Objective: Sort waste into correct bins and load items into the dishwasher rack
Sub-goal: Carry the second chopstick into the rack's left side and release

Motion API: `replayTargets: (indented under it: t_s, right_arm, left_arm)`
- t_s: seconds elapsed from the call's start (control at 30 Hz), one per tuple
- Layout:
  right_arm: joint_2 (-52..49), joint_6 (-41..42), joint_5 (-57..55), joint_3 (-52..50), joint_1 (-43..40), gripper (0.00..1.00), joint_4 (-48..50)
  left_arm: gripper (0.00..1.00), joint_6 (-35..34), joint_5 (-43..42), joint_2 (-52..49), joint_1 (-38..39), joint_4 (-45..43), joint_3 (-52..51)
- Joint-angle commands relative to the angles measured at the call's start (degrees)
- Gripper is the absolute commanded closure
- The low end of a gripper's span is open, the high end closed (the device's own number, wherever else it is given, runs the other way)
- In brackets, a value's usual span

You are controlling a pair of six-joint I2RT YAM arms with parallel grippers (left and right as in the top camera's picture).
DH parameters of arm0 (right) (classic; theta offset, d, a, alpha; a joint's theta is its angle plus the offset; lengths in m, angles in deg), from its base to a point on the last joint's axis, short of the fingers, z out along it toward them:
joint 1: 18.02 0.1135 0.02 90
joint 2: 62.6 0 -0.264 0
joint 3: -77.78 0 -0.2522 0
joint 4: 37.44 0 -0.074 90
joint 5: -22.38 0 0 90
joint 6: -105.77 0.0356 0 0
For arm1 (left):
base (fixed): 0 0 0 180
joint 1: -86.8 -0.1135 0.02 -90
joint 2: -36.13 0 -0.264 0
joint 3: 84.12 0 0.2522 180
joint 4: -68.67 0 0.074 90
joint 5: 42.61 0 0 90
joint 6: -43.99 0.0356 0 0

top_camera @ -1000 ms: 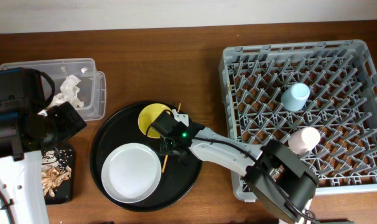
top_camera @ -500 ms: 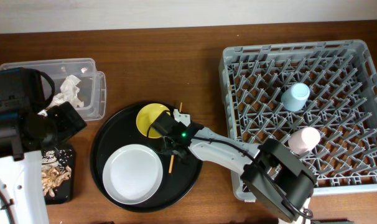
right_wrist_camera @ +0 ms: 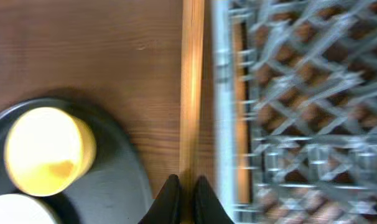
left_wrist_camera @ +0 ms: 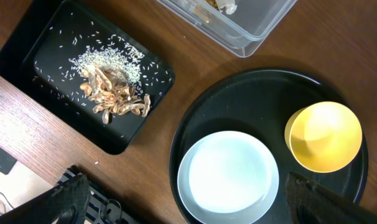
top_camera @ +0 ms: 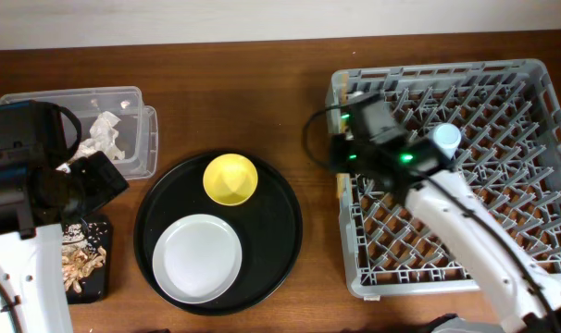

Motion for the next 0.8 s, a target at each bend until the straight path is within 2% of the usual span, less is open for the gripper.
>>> replayTargets:
  t_s: [0.0,0.27,0.43,0.67,0.77]
  right_arm:
    - [-1.18,-9.79,-0.31,-0.13,-4.83,0.94,-0.96]
    - [-8.74,-11.47,-1.53,-0.17,-9.73,0.93,-0.33]
    - [-10.71,-11.47,3.98,-0.17,-9.66,0.81,-1.22]
    - [-8.11,-11.45,10.80,0.85,-9.66,0.77,-2.25]
    - [-6.51,-11.43,11.30,0.98,-9.66,0.68,-2.51]
  left_arm:
    - [0.01,-0.52,-0.20,0.70,-0.35,0.04,0.61]
    - [0.01,-0.52,-0.20,0.70,-0.35,0.04,0.61]
    - [0.01,-0.52,-0.20,0.70,-0.35,0.04,0.61]
    - [0.01,-0.52,-0.20,0.70,-0.35,0.04,0.61]
    - [0.01,-0.52,-0.20,0.70,-0.35,0.04,0.61]
